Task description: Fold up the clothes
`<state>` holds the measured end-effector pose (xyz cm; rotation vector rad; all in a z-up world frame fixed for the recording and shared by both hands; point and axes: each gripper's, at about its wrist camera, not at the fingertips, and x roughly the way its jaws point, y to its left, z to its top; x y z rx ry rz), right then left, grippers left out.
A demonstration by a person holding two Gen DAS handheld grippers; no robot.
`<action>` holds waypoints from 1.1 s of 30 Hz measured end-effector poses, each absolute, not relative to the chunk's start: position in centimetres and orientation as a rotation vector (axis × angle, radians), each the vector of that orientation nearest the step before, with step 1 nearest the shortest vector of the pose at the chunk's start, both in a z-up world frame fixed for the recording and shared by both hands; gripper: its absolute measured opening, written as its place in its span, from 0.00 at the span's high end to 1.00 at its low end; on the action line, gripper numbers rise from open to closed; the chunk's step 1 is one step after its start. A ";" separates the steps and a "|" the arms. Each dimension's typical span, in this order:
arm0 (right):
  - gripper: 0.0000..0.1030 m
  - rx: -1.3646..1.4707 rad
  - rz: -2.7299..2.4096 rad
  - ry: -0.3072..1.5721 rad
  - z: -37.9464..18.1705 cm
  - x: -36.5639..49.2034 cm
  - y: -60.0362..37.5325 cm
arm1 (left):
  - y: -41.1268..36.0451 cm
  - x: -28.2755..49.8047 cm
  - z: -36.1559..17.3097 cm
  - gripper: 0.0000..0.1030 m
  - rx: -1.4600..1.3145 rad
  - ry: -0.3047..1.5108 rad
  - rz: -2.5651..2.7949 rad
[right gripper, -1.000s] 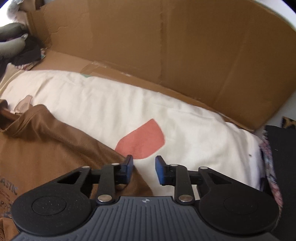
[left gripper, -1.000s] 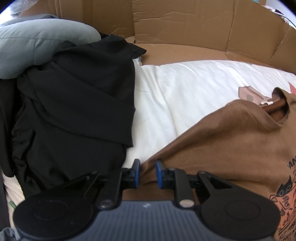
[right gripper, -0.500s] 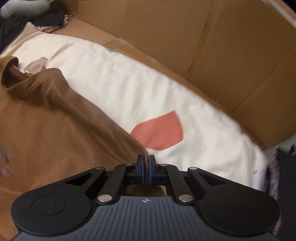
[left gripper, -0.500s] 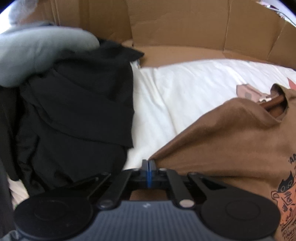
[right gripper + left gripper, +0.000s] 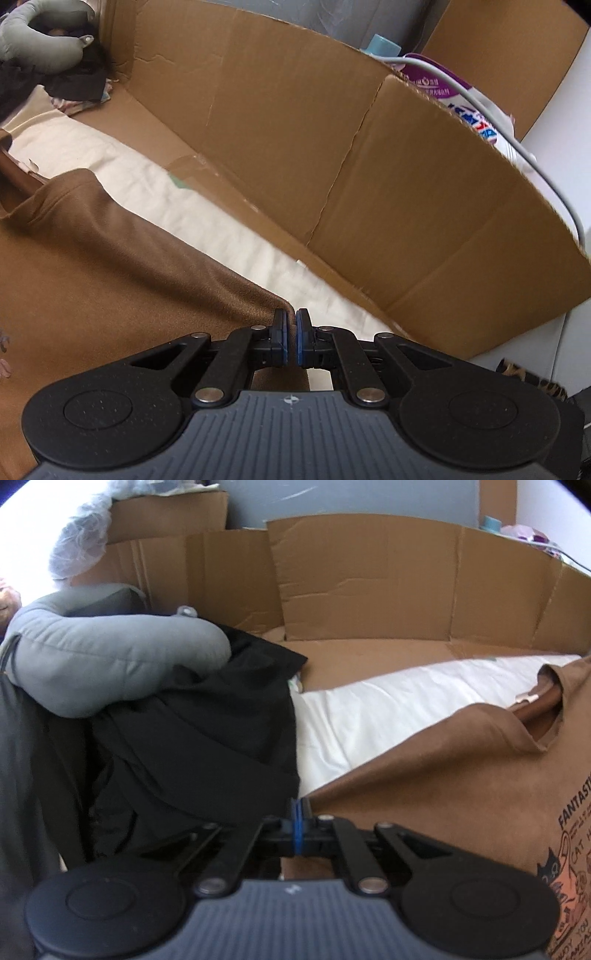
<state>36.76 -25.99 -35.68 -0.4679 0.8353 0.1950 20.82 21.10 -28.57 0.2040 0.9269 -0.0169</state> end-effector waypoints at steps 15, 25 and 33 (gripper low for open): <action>0.96 -0.435 0.164 0.957 -39.7 41.9 -25.9 | 23.8 31.7 -33.6 1.00 0.181 1.010 0.030; 0.64 -0.336 0.224 0.873 -36.9 41.3 -25.2 | 20.7 33.2 -32.4 0.94 0.133 0.960 -0.071; 0.64 -0.282 0.279 0.855 -37.7 43.9 -20.0 | 17.1 37.5 -34.6 0.93 0.061 0.946 -0.106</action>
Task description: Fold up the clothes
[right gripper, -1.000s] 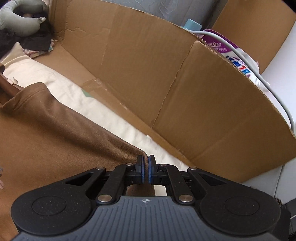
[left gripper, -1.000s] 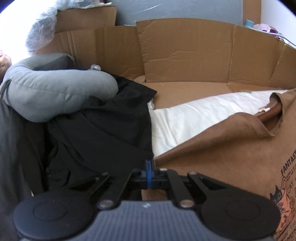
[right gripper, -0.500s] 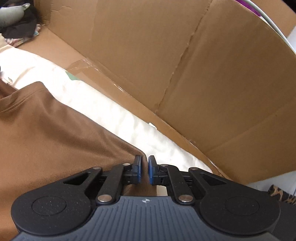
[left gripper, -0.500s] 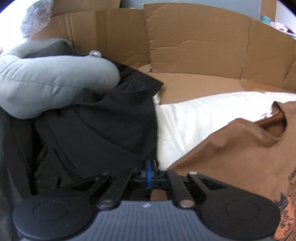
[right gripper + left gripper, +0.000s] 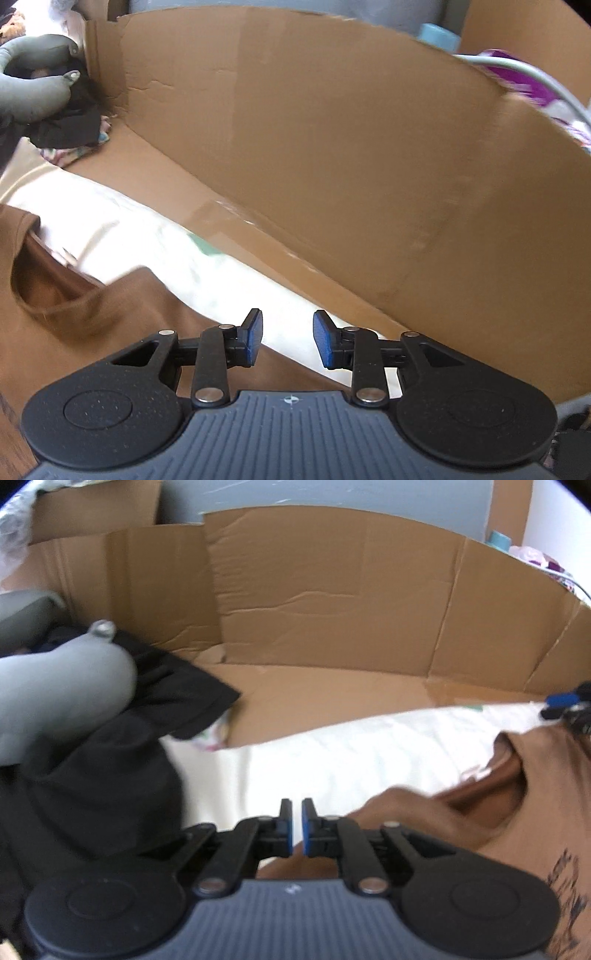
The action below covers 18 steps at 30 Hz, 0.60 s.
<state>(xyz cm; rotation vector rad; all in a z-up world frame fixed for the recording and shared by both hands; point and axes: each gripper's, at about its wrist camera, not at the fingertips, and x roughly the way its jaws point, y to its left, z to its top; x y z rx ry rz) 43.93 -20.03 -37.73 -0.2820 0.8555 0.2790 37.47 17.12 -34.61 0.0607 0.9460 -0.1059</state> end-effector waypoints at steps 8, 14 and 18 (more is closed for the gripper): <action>0.64 -0.195 0.324 0.869 -39.7 45.8 -16.4 | 14.2 40.2 -37.0 0.93 0.034 0.985 -0.146; 0.63 -0.202 0.395 0.900 -40.3 45.3 -16.0 | 13.1 39.4 -38.0 0.78 0.053 1.023 -0.247; 0.59 -0.223 0.441 0.921 -40.5 44.6 -16.4 | 12.2 38.4 -38.5 0.70 0.144 1.038 -0.306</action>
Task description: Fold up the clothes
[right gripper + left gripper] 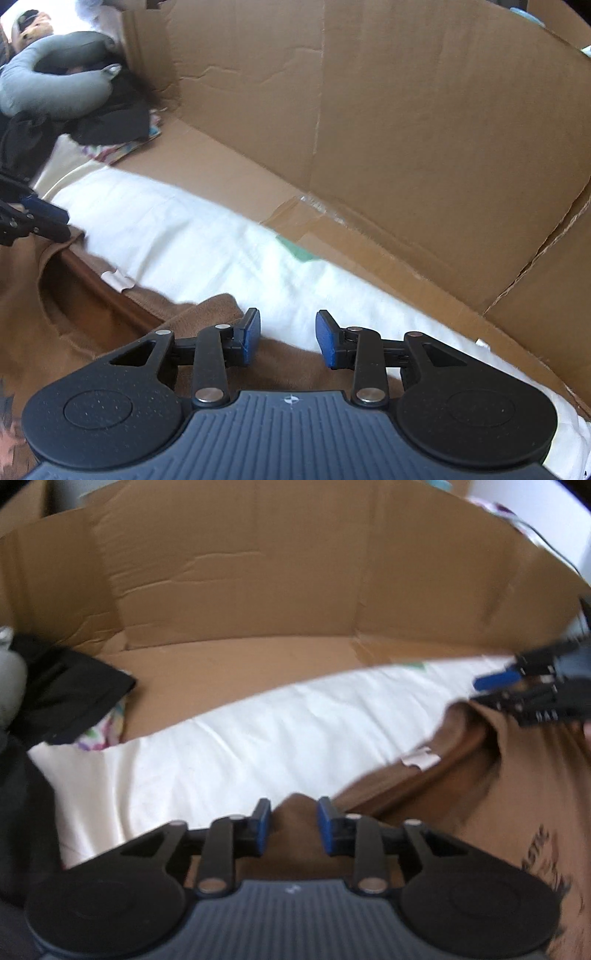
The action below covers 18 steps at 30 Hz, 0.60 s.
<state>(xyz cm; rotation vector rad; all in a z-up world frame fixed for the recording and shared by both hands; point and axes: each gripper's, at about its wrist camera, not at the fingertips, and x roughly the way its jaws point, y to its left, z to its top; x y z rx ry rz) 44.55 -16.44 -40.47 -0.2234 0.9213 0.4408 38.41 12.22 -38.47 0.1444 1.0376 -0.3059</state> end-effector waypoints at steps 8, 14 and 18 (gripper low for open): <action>0.51 -0.297 0.478 0.938 -40.8 44.0 -16.7 | 12.1 38.4 -39.1 0.60 0.218 1.056 -0.319; 0.51 -0.331 0.539 0.951 -41.2 44.7 -16.0 | 12.2 38.8 -39.8 0.60 0.207 1.099 -0.344; 0.51 -0.366 0.650 0.953 -40.8 44.3 -15.5 | 12.4 38.8 -40.1 0.60 0.198 1.112 -0.356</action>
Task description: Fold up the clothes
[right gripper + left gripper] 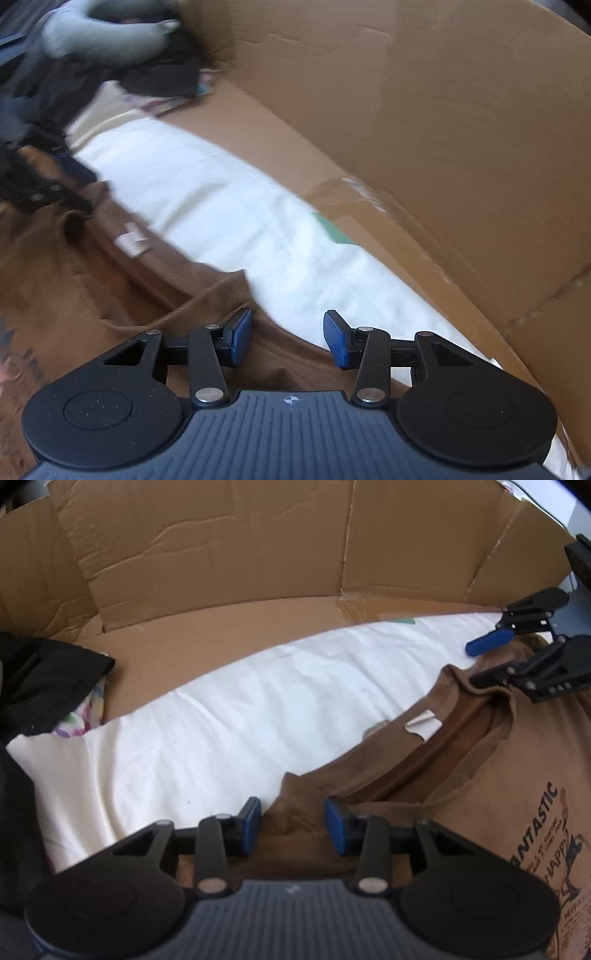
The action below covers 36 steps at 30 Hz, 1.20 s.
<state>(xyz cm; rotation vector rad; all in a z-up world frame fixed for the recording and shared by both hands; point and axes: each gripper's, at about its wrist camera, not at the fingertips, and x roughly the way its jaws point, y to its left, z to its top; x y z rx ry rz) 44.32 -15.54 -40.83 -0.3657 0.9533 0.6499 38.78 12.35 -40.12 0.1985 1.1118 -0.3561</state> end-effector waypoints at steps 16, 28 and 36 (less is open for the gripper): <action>0.91 -0.485 0.765 0.931 -41.2 43.5 -13.1 | 12.3 36.9 -39.1 0.86 0.214 1.008 -0.339; 0.94 -0.488 0.614 0.788 -38.4 44.2 -13.5 | 12.5 38.2 -37.7 0.86 0.226 0.902 -0.278; 0.78 -0.410 0.495 0.856 -40.5 45.8 -13.0 | 12.9 39.7 -39.1 0.79 0.207 0.943 -0.233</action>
